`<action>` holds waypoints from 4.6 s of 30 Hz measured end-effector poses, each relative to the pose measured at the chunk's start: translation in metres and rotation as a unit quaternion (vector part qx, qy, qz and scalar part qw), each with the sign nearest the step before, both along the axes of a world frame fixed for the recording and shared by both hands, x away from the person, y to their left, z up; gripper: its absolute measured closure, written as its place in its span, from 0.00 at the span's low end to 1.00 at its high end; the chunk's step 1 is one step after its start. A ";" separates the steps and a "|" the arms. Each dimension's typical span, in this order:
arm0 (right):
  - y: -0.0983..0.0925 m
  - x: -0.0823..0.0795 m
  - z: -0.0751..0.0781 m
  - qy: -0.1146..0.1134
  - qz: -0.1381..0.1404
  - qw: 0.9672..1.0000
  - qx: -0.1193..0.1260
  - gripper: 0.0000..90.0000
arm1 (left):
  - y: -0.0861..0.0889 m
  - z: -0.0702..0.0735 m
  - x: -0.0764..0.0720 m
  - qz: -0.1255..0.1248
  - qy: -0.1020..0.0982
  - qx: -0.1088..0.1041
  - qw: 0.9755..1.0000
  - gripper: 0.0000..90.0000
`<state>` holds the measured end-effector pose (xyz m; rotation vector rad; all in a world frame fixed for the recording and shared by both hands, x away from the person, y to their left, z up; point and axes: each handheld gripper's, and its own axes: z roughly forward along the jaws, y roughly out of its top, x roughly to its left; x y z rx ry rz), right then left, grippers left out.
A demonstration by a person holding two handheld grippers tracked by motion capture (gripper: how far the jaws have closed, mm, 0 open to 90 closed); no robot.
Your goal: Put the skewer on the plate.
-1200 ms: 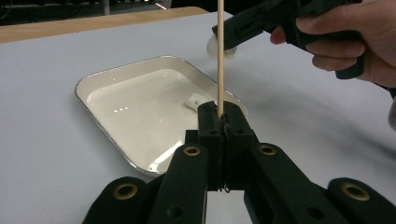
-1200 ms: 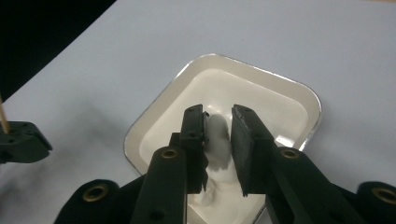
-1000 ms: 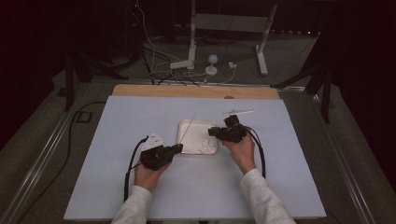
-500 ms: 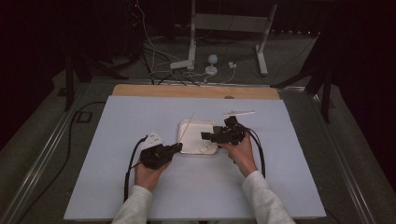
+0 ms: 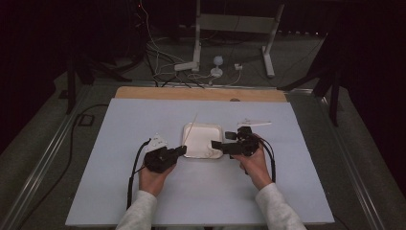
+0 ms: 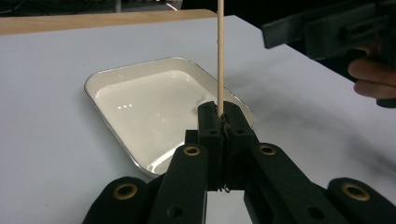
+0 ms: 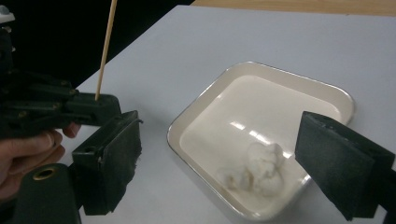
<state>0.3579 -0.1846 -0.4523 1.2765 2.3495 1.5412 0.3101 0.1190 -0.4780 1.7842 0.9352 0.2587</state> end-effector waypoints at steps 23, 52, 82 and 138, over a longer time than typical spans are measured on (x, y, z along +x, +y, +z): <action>-0.051 -0.048 0.005 -0.051 -0.016 0.998 -0.015 0.05 | -0.031 -0.005 0.037 0.054 0.053 0.012 0.997 0.99; -0.089 -0.064 0.023 -0.076 -0.048 0.996 0.024 0.07 | -0.057 -0.043 0.063 0.113 0.134 0.046 0.983 0.95; -0.081 -0.066 0.013 -0.080 -0.037 0.996 -0.009 0.07 | -0.022 0.008 0.035 0.017 0.058 -0.050 0.997 0.16; -0.123 -0.083 -0.011 -0.119 -0.096 0.988 -0.029 0.07 | 0.114 0.014 -0.045 0.115 -0.091 0.022 0.989 0.01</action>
